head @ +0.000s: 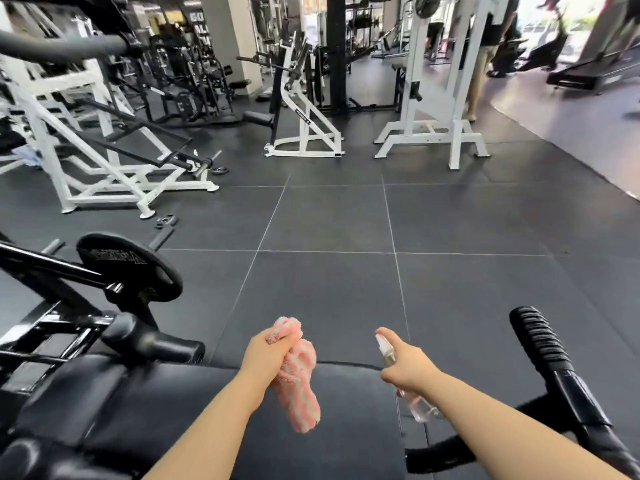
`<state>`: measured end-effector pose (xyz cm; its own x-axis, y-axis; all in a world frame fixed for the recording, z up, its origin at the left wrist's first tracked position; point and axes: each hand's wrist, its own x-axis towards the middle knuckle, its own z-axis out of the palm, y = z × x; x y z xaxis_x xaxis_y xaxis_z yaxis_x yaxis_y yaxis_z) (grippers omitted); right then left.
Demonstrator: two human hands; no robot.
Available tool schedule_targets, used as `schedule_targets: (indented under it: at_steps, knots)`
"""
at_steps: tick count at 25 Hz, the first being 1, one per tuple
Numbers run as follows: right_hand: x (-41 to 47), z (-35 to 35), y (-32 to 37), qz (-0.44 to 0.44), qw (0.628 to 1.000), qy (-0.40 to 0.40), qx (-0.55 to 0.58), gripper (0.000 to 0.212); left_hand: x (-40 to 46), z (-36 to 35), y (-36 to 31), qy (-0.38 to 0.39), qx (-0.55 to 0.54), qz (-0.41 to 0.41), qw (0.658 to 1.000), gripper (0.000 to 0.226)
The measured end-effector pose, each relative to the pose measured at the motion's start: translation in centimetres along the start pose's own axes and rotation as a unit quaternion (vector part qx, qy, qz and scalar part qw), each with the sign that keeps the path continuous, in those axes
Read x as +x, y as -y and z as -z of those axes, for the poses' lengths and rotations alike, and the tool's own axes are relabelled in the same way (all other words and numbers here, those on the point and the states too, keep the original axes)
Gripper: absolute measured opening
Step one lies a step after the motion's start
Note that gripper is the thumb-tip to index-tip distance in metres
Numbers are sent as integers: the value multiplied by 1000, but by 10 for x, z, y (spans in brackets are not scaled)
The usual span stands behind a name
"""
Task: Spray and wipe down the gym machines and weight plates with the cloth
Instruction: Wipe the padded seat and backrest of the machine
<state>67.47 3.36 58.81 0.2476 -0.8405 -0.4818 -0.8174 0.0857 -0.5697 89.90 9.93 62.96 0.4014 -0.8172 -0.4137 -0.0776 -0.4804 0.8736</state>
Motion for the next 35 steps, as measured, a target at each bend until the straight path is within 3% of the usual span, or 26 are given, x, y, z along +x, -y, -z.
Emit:
schedule_targets:
  at_steps: [6,10,19,23,29,35]
  knots:
    - [-34,-30,35,-52,994,-87,50,78,18,41,-11,97,41,-39,994,18]
    - [-55,-51,56,-72,989,-122,30,77,21,57,-22,118,70,-67,988,14]
    - [-60,-61,61,-89,985,-146,-13,70,21,78,-4,116,56,-35,991,14]
    - [-61,-60,48,-94,979,-179,8,63,20,86,7,102,44,-31,993,4]
    - [-70,-50,24,-101,971,-189,105,82,13,92,25,92,39,-22,995,3]
    - [-66,-50,15,-93,957,-150,228,60,8,90,39,81,32,-9,996,7]
